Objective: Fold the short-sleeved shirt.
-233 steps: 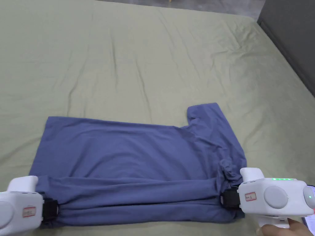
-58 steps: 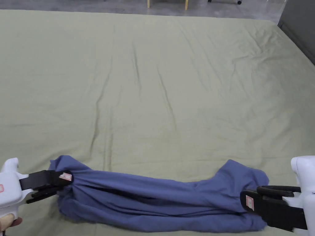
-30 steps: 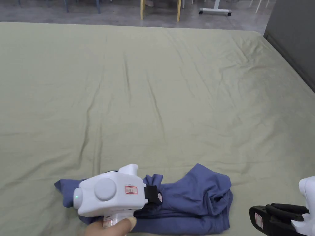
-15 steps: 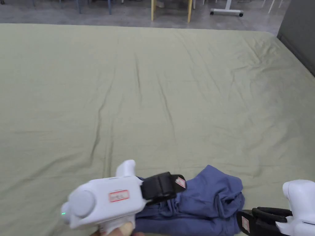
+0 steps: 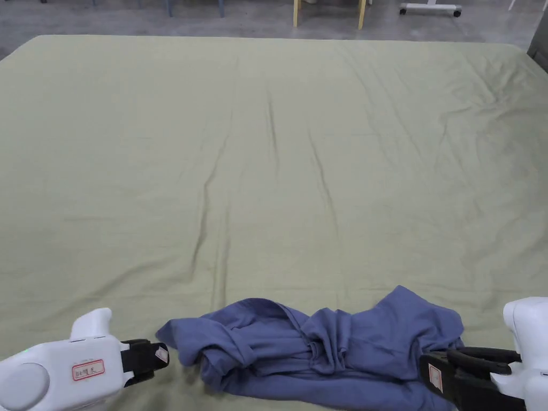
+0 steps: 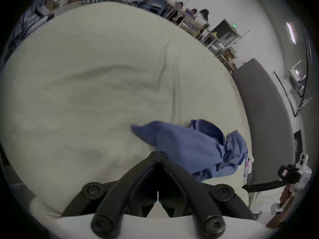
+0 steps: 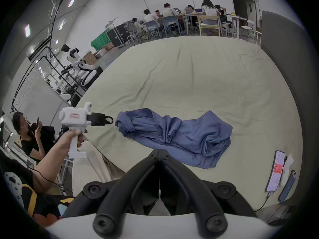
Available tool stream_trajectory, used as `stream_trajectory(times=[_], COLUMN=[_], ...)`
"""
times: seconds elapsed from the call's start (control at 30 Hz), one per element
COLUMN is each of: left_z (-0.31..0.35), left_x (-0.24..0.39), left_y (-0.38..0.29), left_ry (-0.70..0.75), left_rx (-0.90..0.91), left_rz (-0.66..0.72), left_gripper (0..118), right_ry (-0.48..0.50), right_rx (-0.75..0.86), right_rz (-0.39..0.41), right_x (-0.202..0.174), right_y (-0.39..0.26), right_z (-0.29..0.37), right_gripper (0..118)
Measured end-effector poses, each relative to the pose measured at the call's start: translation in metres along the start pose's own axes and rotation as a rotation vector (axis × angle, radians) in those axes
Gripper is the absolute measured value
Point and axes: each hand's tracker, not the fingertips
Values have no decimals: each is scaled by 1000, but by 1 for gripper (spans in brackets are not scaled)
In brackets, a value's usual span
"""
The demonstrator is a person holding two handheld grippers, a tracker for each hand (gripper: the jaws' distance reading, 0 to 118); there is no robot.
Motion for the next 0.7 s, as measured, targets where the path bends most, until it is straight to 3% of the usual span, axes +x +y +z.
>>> stream_trajectory(times=[0.23,0.37,0.5,0.6,0.7], left_z=[-48,-72,-75,-81,-89], left_x=[66,120,166,183,191], left_y=[-19,-41,-71,-83,-83], left_ry=[-81,26,53,84,21], left_rx=[21,9,47,15,-4], left_rz=[-105,-393,-582,-634,-630], left_gripper=[0,0,0,0,0], right_ry=[-17,-20,-20,-15,-13], right_rx=[-6,-12,-15,-19,-22], right_rz=[-15,-27,-34,-34,-30], right_x=[6,7,8,8,7], right_y=[-2,-6,-10,-12,-12], right_z=[2,3,2,1,0], right_gripper=[3,3,3,3,3])
